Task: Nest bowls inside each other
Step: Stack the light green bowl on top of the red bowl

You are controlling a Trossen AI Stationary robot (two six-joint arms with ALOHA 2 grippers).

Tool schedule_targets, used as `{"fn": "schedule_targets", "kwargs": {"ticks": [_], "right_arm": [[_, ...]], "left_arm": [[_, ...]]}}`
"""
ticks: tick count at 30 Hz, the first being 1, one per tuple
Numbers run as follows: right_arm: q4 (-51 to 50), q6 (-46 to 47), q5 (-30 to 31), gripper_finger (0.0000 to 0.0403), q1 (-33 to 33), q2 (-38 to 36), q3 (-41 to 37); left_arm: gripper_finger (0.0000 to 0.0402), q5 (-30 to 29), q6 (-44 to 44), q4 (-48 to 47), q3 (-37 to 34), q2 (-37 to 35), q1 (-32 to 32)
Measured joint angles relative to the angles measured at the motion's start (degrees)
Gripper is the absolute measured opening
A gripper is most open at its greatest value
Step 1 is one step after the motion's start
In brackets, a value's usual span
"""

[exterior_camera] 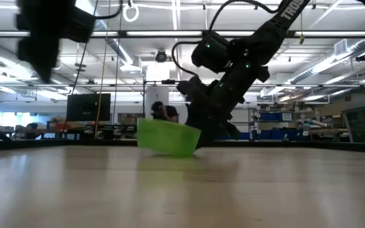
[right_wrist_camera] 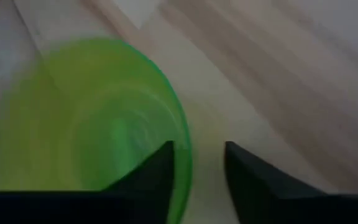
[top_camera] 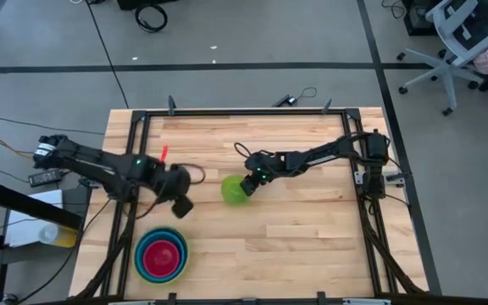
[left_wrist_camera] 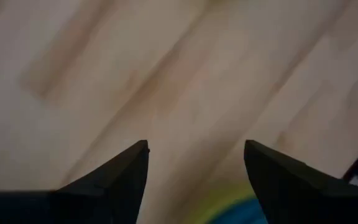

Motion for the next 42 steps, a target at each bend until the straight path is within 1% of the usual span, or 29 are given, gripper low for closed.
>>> {"fn": "schedule_targets", "kwargs": {"ticks": [2,4,5,6,8,10,13,16,21,26,28,30,32,34,36,37,39,40,42], "right_arm": [[-0.1,-1.4,1.1,0.0107,0.3,-0.4,0.8],[0.0,-3.2,2.4,0.0044,0.9,-1.5,1.6],[0.2,-4.8,3.5,0.0024,1.2,-2.2,1.9],[0.4,-6.1,5.0,0.0016,1.7,-2.9,2.3],[0.6,-7.8,9.8,0.0022,2.6,-4.4,3.2],[0.2,-9.6,13.2,0.0027,3.2,-5.6,4.1],[-1.4,-11.5,17.3,0.0013,3.6,-7.0,4.9],[-4.0,-11.8,21.5,0.0011,3.7,-7.7,6.0],[-7.9,-14.2,24.1,0.0015,3.5,-7.9,7.6],[-7.5,-16.7,27.6,0.0009,3.4,-7.9,9.1],[-7.2,-18.5,28.3,0.0011,3.4,-7.9,9.8],[-6.3,-21.2,28.3,0.0014,3.4,-7.9,10.8],[-6.3,-23.9,28.2,0.0015,3.4,-7.9,12.0],[-6.5,-25.3,27.5,0.0018,3.3,-7.8,13.3],[-8.0,-24.6,25.8,0.0027,3.3,-7.9,14.6],[-9.2,-23.6,23.9,0.0034,3.1,-8.1,15.3],[-10.9,-21.6,18.1,0.0054,2.4,-8.8,17.1],[-11.5,-20.8,14.7,0.0067,1.8,-9.2,17.9],[-12.1,-19.4,7.4,0.0093,0.6,-9.7,19.5]], "left_arm": [[0.0257,-0.3,3.4,4.0,0.0,1.2,3.0],[0.0252,-0.3,5.3,8.0,0.0,2.7,5.6],[0.0249,-0.3,6.2,10.7,0.0,3.6,7.0],[0.0248,-0.3,7.1,13.2,0.1,4.6,8.3],[0.0245,-0.6,9.5,16.9,0.1,6.7,10.7],[0.0245,-2.3,11.5,20.8,0.1,8.3,13.1],[0.0245,-5.5,13.5,23.4,0.1,9.7,16.4],[0.0244,-6.3,15.5,26.7,0.1,9.6,19.3],[0.0244,-5.8,17.3,31.5,0.1,9.3,21.5],[0.0243,-5.7,17.9,32.7,0.1,9.7,22.6],[0.0237,-5.9,18.0,32.9,0.1,10.5,23.1],[0.0222,-6.6,18.0,31.8,0.0,11.0,23.8],[0.0199,-7.6,18.0,32.2,0.0,11.7,24.4],[0.0163,-7.7,17.9,31.4,0.0,11.8,25.3],[0.0116,-7.7,18.0,31.6,0.1,11.7,25.7],[0.0087,-7.6,18.2,31.2,0.1,11.3,25.8],[0.0032,-7.2,20.1,29.3,0.0,10.2,26.0],[0.0017,-6.3,21.0,28.5,0.0,9.6,26.0],[0.0013,-5.4,23.5,24.0,0.2,8.3,26.3]]}}
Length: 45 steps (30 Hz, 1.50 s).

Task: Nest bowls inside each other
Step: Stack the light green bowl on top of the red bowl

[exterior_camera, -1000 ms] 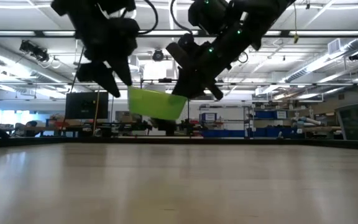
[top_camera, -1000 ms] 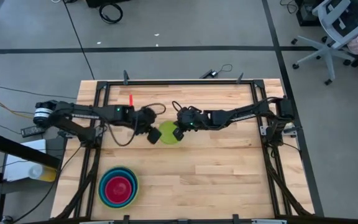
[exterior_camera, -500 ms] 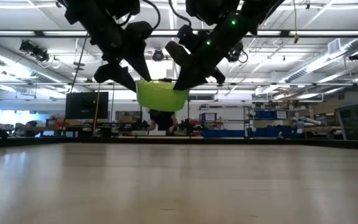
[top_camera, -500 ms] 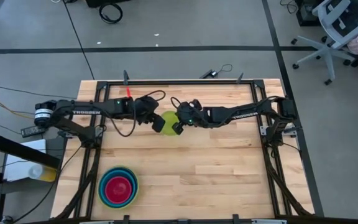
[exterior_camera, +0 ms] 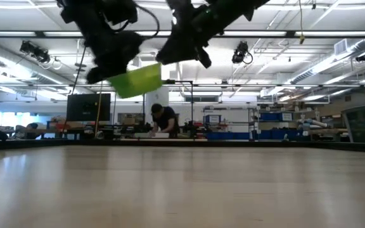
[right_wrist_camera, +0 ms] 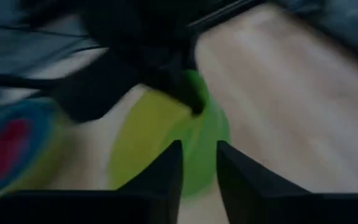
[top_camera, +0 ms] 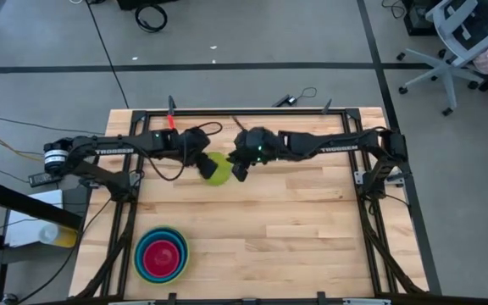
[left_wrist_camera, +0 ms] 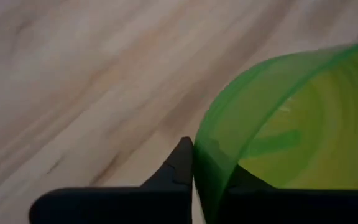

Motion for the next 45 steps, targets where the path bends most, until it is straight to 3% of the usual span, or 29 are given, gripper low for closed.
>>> {"fn": "schedule_targets", "kwargs": {"ticks": [4,6,10,13,19,26,32,38,45], "right_arm": [[2.4,2.4,-16.1,0.0139,-2.6,-0.7,2.8],[4.4,3.8,-20.6,0.0154,-3.4,-1.9,3.8],[2.6,3.9,-18.0,0.0164,-4.6,-4.8,4.1],[-2.7,2.3,-14.0,0.0164,-5.8,-6.3,4.0],[-12.1,0.4,-8.6,0.0164,-8.2,-8.6,3.4],[-11.8,1.1,-7.4,0.0164,-9.1,-10.4,-0.6],[-10.3,1.2,-6.8,0.0164,-9.1,-10.4,-2.5],[-10.4,1.2,-6.6,0.0164,-9.1,-10.3,-2.6],[-11.0,1.2,-7.0,0.0165,-9.1,-10.3,-2.6]], "left_arm": [[0.0007,3.0,5.4,-10.0,-0.2,-2.0,0.6],[0.0003,6.2,9.4,-15.8,-0.2,-3.1,0.4],[0.0003,22.2,18.4,-24.0,-0.2,-6.6,-2.8],[0.0003,26.2,16.2,-28.5,-0.2,-9.8,-9.5],[0.0002,25.5,5.7,-27.2,-0.2,-11.2,-31.8],[0.0006,14.0,-9.1,-21.7,-0.2,-8.0,-49.4],[0.0027,12.7,-16.5,-20.8,-0.2,-2.9,-55.6],[0.0062,12.6,-19.2,-18.5,-0.2,1.2,-57.6],[0.016,13.1,-23.8,-19.7,-0.2,-0.1,-56.7]]}}
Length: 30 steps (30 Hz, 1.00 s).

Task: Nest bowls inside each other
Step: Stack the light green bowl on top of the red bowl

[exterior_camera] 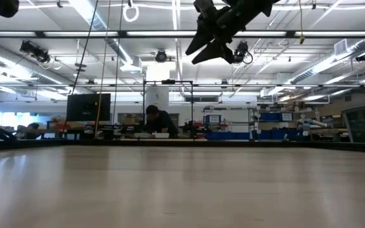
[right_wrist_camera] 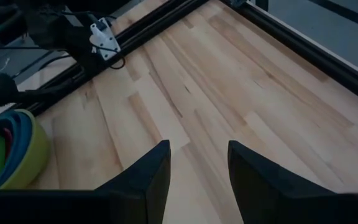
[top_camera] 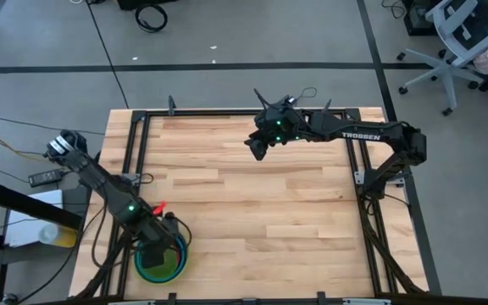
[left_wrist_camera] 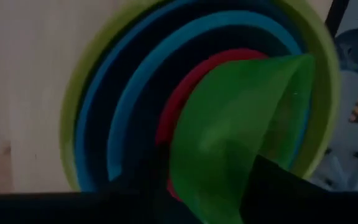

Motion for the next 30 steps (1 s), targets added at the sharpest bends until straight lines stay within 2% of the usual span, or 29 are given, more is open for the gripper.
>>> {"fn": "schedule_targets", "kwargs": {"ticks": [4,8,11,14,22,30], "right_arm": [[-0.3,0.0,-1.1,0.0165,-0.1,0.0,0.0],[-0.4,0.8,-1.5,0.0165,-0.1,0.0,0.0],[-0.4,0.9,-1.6,0.0165,-0.1,0.0,0.0],[-1.0,0.9,-1.5,0.0165,-0.1,-0.1,0.0],[-1.8,0.9,-1.5,0.0165,-0.1,-0.1,0.0],[-2.3,0.4,-2.1,0.0165,-0.6,-0.1,0.0]], "left_arm": [[0.022,1.2,-2.6,-0.5,0.0,-2.9,0.9],[0.0245,0.3,-6.5,-2.4,0.2,-6.8,3.0],[0.0237,-4.8,-10.4,-7.5,0.1,-9.3,4.7],[0.0223,-8.0,-9.7,-6.3,0.1,-10.0,6.3],[0.0197,-7.4,-3.2,-4.7,0.0,-4.1,6.4],[0.0171,-5.2,-4.7,-5.4,4.2,-8.8,6.3]]}}
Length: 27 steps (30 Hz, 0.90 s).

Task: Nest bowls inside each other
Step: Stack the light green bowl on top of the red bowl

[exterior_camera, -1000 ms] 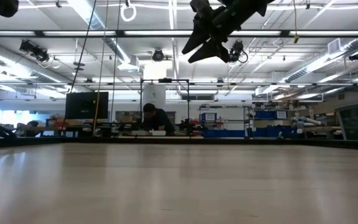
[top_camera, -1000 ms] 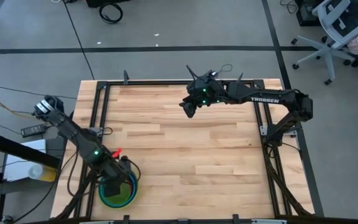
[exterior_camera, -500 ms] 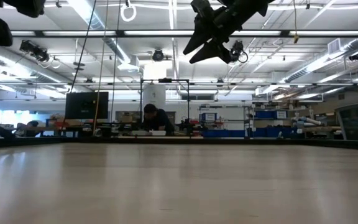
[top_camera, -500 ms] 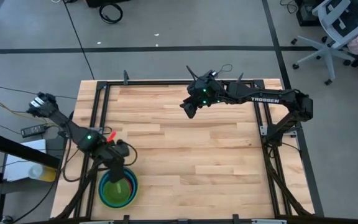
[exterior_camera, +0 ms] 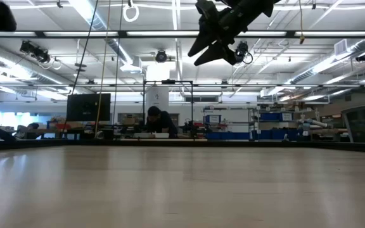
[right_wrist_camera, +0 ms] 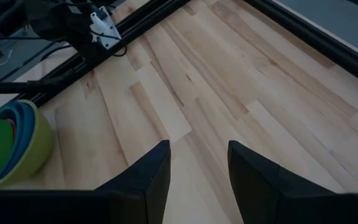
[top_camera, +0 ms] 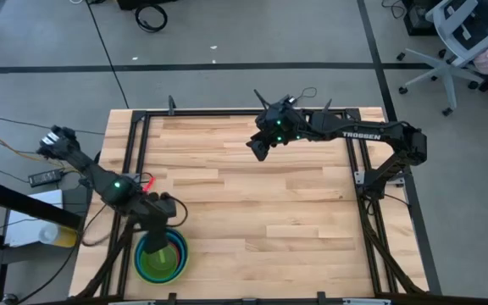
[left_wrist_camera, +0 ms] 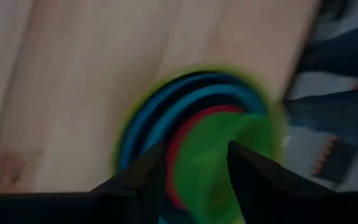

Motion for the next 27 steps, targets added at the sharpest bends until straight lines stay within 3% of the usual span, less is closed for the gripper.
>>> {"fn": "schedule_targets", "kwargs": {"ticks": [6,14,27], "right_arm": [[-0.4,-0.5,-2.1,0.0165,-0.9,0.0,0.0],[-0.7,-0.5,-2.1,0.0165,-1.0,0.0,0.0],[-1.1,-0.6,-2.1,0.0165,-1.6,-0.1,0.0]], "left_arm": [[0.0151,-1.3,0.3,5.8,-0.1,-1.8,-3.2],[0.0148,-1.3,-2.8,13.5,-9.5,-1.4,-6.3],[0.0148,-1.5,-0.5,13.2,-12.6,-1.4,-1.5]]}}
